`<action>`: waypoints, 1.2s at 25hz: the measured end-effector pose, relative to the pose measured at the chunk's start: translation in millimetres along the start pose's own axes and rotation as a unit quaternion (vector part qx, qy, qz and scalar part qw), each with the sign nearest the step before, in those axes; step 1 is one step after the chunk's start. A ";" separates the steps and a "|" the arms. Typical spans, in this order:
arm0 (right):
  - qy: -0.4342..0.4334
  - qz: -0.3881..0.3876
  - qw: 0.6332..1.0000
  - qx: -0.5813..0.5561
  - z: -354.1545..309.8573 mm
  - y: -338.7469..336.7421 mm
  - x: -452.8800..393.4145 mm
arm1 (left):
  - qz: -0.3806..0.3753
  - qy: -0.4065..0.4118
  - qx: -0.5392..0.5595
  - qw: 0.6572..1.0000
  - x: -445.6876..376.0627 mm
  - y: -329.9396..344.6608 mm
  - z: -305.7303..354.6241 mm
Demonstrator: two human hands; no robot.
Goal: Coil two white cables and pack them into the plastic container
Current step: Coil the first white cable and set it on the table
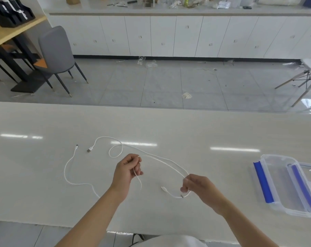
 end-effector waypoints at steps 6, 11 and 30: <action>-0.007 -0.106 0.978 -0.179 -22.1 -10.1 20.7 | 0.118 0.021 -0.042 0.992 -15.1 -5.0 1.7; -0.066 -0.140 0.942 -0.298 -64.8 3.8 33.0 | 0.090 0.004 -0.210 0.974 -12.8 15.9 -17.8; -0.046 0.172 0.983 -0.033 -54.2 -0.5 4.0 | -0.232 0.125 -0.575 0.774 67.1 45.1 5.6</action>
Point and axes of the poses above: each hand's wrist, its own x-axis away from the middle knuckle, its own y-axis out of the palm, z = x × y, the point moved 2 cm from there along -x, towards the middle knuckle, and after that the axes turned 6 degrees about x, right-handed, at the moved point
